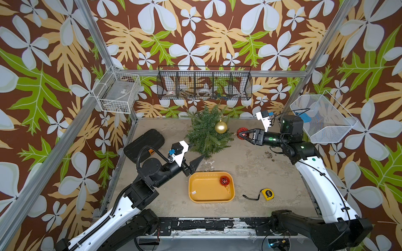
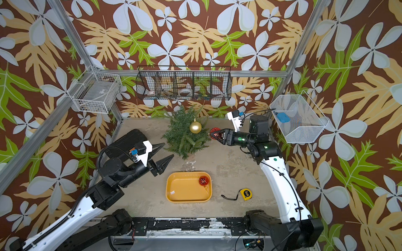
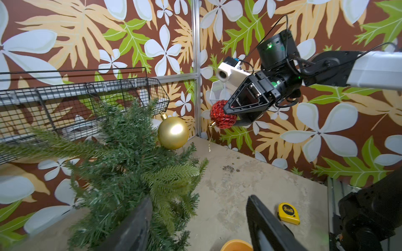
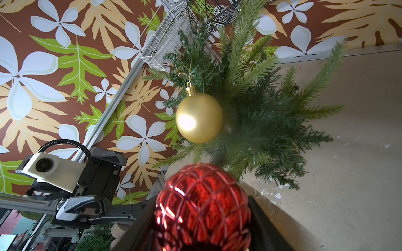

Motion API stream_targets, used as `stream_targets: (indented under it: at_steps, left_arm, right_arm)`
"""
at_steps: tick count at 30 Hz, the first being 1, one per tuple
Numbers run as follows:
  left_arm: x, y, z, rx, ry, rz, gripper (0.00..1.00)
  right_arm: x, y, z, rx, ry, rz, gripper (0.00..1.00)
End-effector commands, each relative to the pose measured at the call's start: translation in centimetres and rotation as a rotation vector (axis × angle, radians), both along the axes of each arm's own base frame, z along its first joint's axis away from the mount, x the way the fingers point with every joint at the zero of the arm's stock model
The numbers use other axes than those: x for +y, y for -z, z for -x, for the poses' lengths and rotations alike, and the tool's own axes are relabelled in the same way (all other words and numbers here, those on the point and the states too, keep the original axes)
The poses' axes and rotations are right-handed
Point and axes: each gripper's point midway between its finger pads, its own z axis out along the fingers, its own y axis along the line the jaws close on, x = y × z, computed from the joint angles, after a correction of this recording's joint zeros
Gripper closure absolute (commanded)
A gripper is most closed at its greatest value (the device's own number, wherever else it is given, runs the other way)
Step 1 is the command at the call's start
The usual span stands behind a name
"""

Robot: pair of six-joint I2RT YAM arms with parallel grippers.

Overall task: Decorate the small christmas tree with ornaments
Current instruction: Hang an ornament on the christmas tree.

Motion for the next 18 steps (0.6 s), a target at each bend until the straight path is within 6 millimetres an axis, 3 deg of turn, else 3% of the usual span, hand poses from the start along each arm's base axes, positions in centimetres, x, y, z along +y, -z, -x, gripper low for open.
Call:
stream_targets:
  at_steps: [1, 5, 12, 18]
  left_arm:
    - [0.5, 1.1, -0.8, -0.012, -0.010, -0.073, 0.30]
    - [1.4, 3.6, -2.8, -0.011, -0.122, -0.164, 0.30]
    - [1.9, 5.3, -2.5, -0.045, -0.137, -0.118, 0.30]
    - [2.4, 5.2, -2.4, -0.046, -0.154, -0.094, 0.30]
  right_arm:
    - [0.2, -0.5, -0.5, -0.040, -0.016, 0.000, 0.47]
    - [0.4, 0.0, -1.2, -0.027, -0.029, -0.001, 0.47]
    - [0.7, 1.0, -2.2, -0.007, -0.050, 0.012, 0.47]
    - [0.8, 2.1, -2.9, 0.012, -0.052, 0.030, 0.47]
